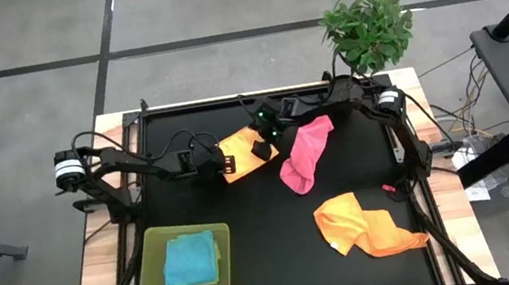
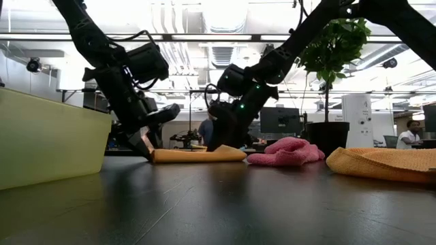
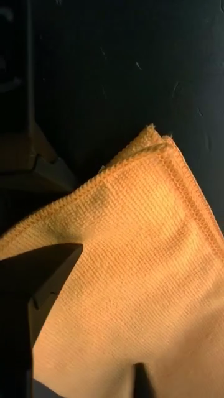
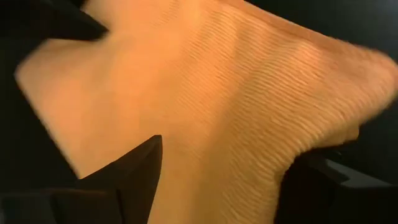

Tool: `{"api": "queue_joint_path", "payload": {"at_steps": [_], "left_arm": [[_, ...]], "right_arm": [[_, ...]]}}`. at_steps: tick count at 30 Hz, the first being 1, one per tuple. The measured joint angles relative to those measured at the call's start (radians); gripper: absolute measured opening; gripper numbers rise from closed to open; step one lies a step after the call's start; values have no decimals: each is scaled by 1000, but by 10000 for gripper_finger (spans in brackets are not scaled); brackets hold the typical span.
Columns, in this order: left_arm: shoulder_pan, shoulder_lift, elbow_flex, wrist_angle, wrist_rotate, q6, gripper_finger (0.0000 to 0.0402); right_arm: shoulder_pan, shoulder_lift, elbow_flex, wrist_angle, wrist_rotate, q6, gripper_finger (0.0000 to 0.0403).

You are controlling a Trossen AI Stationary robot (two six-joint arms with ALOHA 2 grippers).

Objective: Fold microfiber towels
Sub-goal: Put the folded orange microfiber towel into the yellow bin

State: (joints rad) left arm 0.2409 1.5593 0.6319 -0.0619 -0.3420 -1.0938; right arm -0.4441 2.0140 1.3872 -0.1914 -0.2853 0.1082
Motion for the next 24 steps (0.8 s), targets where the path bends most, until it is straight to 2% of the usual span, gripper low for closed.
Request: {"api": "queue_joint_path", "payload": {"at_steps": [8, 12, 18, 24], "left_arm": [[0, 13, 2, 21, -13, -22, 199], [0, 70, 0, 70, -29, -20, 216], [2, 100, 3, 112, -42, 11, 202], [0, 100, 4, 122, -81, 61, 142]], "right_arm": [[4, 0, -2, 40, -24, 9, 246], [7, 0, -3, 56, -33, 18, 221], [6, 0, -3, 56, -33, 27, 166], [8, 0, -5, 73, -33, 34, 107]]}}
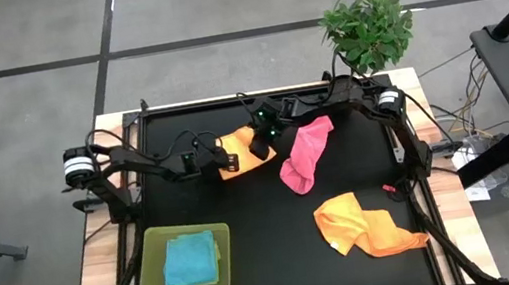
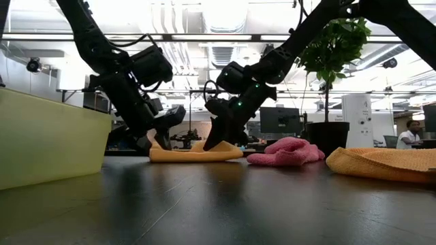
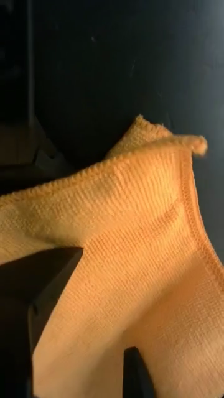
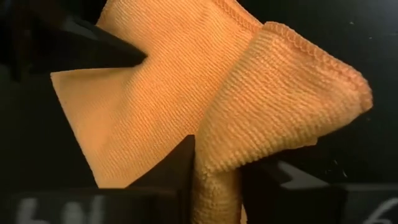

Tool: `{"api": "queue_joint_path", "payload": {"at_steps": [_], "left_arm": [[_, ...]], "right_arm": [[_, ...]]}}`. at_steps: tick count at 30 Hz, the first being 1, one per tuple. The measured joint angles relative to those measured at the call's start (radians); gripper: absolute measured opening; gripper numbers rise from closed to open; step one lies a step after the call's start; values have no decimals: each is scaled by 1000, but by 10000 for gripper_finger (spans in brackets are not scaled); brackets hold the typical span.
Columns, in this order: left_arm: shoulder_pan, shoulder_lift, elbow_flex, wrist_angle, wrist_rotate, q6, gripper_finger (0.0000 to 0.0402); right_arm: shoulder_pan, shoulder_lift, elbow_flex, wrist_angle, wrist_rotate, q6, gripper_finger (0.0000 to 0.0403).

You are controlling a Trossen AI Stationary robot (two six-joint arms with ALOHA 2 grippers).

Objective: Fold microfiber towels
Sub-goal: Put the folded orange microfiber towel into the yellow bin

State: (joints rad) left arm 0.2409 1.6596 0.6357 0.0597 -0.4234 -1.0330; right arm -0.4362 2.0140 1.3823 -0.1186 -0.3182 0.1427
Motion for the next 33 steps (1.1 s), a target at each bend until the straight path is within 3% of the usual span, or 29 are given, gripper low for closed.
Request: {"api": "queue_joint_path", "payload": {"at_steps": [9, 17, 22, 25, 33], "left_arm": [[-8, -4, -4, 37, -98, 141, 11], [-11, -148, -5, -23, -103, 297, 5], [-14, -317, -3, -90, -13, 384, 3], [-27, -422, 1, -151, 54, 395, 2], [-139, -651, 49, -417, 87, 334, 2]], "right_arm": [[12, 0, -1, 37, 0, -9, 38], [28, -54, -2, 29, 0, 0, 13], [70, -124, -2, 23, 2, 4, 13], [122, -157, -2, 32, 3, -3, 13], [251, -183, -2, 79, 12, -3, 13]]}}
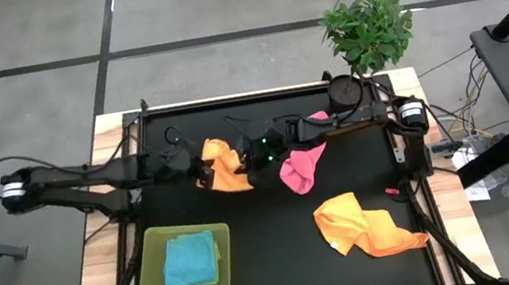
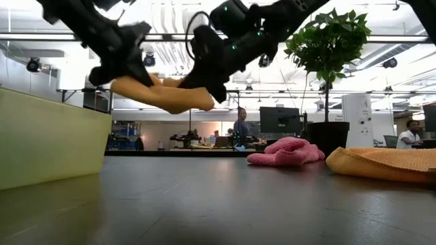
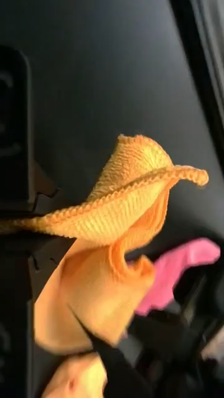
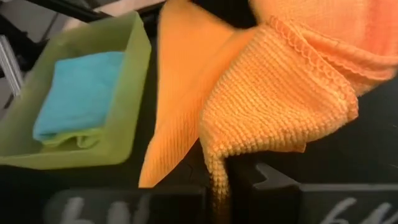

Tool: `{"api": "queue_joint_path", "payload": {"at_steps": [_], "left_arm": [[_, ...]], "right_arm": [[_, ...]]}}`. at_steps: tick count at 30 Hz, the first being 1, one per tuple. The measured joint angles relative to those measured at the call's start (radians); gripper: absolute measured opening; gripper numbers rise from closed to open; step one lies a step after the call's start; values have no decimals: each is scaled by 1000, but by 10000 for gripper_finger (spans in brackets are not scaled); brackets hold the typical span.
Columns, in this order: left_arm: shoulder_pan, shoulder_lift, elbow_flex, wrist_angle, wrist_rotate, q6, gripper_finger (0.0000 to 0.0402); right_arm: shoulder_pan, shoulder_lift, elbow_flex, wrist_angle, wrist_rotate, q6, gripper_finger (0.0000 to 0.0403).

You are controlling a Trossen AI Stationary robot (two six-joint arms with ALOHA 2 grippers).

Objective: Fold microfiber towels
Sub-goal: Put the folded orange microfiber towel into the yellow bin

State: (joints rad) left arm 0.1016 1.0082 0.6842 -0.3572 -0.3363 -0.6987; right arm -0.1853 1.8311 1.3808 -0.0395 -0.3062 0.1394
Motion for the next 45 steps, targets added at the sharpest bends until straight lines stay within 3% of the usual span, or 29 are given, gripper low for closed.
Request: {"api": "queue_joint_path", "payload": {"at_steps": [6, 12, 16, 24, 28, 32, 39, 45], "left_arm": [[-134, -28, 3, -41, 3, -117, 1], [-269, 21, 64, -152, 11, -272, 1], [-376, 82, 140, -212, -15, -363, 1], [-564, 263, 327, -462, -63, -569, 1], [-656, 330, 404, -631, -48, -721, 1], [-749, 359, 451, -699, -36, -848, 1], [-863, 363, 458, -798, 59, -1053, 1], [-912, 364, 456, -938, 205, -1109, 1]], "right_arm": [[60, 0, 0, 50, 21, 50, 13], [131, 0, 0, 57, 22, 72, 13], [197, 0, 0, 83, 41, 69, 13], [333, 8, 0, 139, 207, 30, 13], [362, 33, 0, 192, 229, 43, 13], [382, 73, 7, 275, 228, 79, 13], [395, 216, 170, 300, 172, 79, 13], [394, 338, 358, 211, 178, 36, 13]]}}
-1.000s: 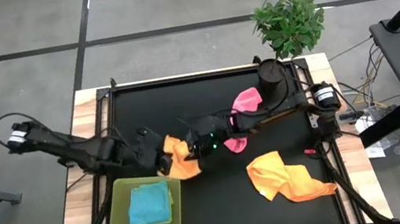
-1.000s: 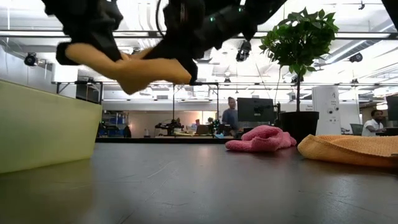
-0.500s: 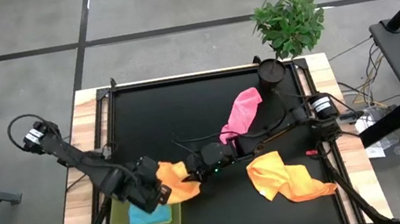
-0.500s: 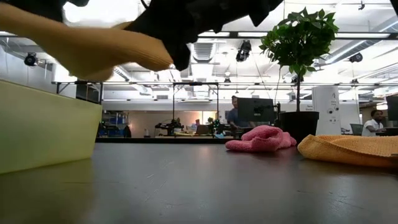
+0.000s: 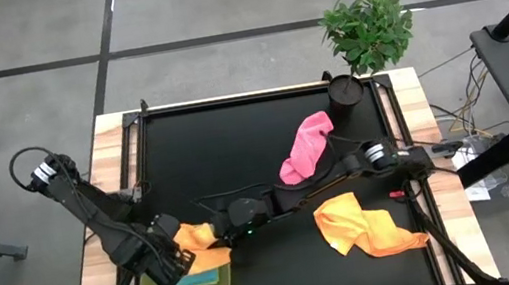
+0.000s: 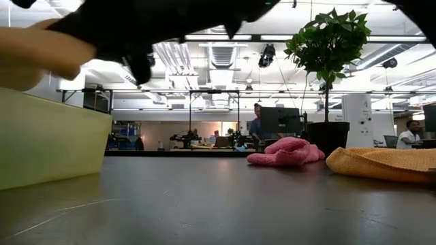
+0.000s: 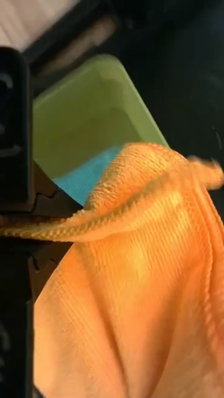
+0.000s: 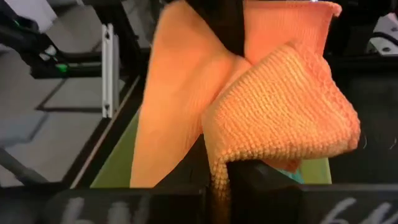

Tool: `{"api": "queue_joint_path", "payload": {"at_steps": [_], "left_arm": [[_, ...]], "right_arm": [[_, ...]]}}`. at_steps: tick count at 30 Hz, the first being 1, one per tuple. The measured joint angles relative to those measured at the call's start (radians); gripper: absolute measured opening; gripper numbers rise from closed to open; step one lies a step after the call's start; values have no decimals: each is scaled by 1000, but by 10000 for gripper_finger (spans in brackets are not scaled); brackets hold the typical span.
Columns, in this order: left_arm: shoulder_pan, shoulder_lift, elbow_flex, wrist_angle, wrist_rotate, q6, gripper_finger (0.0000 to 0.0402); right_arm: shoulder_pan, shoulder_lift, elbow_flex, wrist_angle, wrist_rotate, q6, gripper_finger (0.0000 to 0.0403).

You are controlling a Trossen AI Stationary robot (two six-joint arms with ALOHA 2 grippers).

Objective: Fold microfiber towels
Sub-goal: Put the folded orange microfiber towel into the yellow bin

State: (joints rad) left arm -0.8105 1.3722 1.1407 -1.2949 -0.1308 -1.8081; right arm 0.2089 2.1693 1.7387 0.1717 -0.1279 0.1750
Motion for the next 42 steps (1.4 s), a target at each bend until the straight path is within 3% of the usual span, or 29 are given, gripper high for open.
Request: {"api": "queue_joint_path", "payload": {"at_steps": [10, 15, 22, 31, 35, 42], "left_arm": [[-22, 2, -59, -25, 85, 16, 3], [-30, 2, -121, 13, 95, 20, 3], [-29, 26, -148, 94, 92, 111, 4], [-29, 76, -152, 124, 99, 118, 4], [-30, 85, -157, 86, 144, 118, 13], [-30, 85, -162, 75, 187, 115, 76]], "right_arm": [[10, 267, 451, -323, -9, -66, 13], [21, 336, 598, -441, -2, -89, 13], [41, 340, 617, -486, 4, -79, 13], [51, 335, 618, -520, 7, -60, 17], [56, 335, 618, -548, -14, -57, 46], [52, 319, 618, -581, -10, -51, 103]]}}
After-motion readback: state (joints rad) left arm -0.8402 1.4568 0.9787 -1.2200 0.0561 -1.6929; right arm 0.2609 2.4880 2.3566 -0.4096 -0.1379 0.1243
